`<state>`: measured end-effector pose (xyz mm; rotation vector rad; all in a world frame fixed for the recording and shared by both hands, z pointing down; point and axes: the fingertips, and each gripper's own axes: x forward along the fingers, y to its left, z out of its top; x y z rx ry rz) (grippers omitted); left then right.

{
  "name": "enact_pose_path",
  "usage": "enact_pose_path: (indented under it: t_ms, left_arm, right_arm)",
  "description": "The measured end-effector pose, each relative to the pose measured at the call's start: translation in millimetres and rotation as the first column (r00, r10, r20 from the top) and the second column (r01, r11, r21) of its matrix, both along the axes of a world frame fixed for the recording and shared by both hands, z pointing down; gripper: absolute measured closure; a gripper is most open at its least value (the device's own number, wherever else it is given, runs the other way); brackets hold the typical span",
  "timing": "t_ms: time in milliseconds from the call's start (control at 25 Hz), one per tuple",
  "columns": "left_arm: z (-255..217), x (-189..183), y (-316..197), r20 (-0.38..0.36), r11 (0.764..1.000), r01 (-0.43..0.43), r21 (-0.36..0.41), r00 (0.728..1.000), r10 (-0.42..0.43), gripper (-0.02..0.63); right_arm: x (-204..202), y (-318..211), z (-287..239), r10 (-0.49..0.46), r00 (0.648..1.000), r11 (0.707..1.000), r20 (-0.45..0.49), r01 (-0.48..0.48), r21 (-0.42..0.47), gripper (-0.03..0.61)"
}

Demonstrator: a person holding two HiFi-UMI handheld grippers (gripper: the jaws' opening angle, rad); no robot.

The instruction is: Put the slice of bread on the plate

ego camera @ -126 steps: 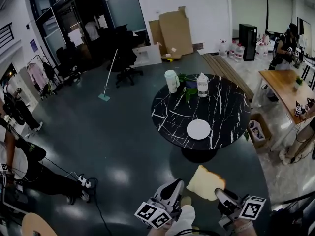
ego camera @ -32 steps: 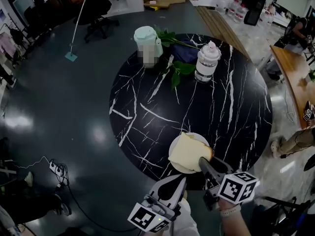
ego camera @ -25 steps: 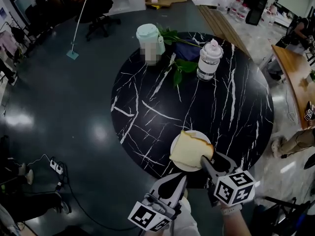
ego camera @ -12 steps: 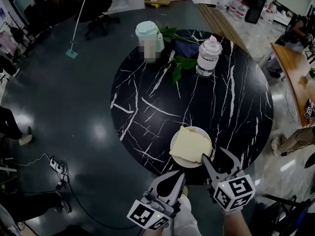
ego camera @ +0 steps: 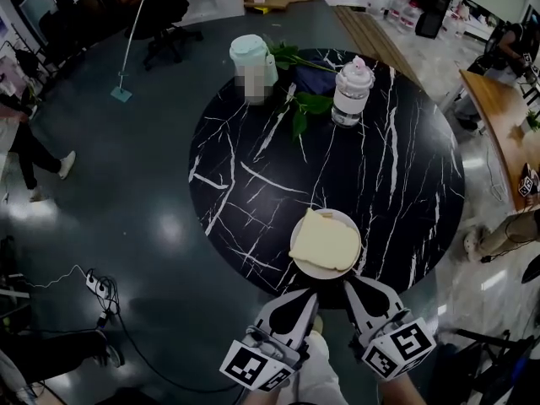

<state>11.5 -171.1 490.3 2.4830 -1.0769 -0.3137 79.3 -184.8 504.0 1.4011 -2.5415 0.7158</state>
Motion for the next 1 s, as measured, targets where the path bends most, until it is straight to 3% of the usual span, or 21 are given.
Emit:
enact_pose_path:
  t_ms: [320,1000]
  left_arm:
    - [-14,10,8,0.005,0.999,-0.022,0.034,1.0,0.022,0.606]
    - [-12,11,22,-0.001,0.999,-0.031,0.032,1.0,0.031,0.606]
  right_arm:
    - [-11,20,-16,-0.021,1.0,0.997,-0.019,0.022,0.074,0.568]
    - [-16,41,-20,-0.04,0.998,0.994,-0.058,0.045,0.1,0.568]
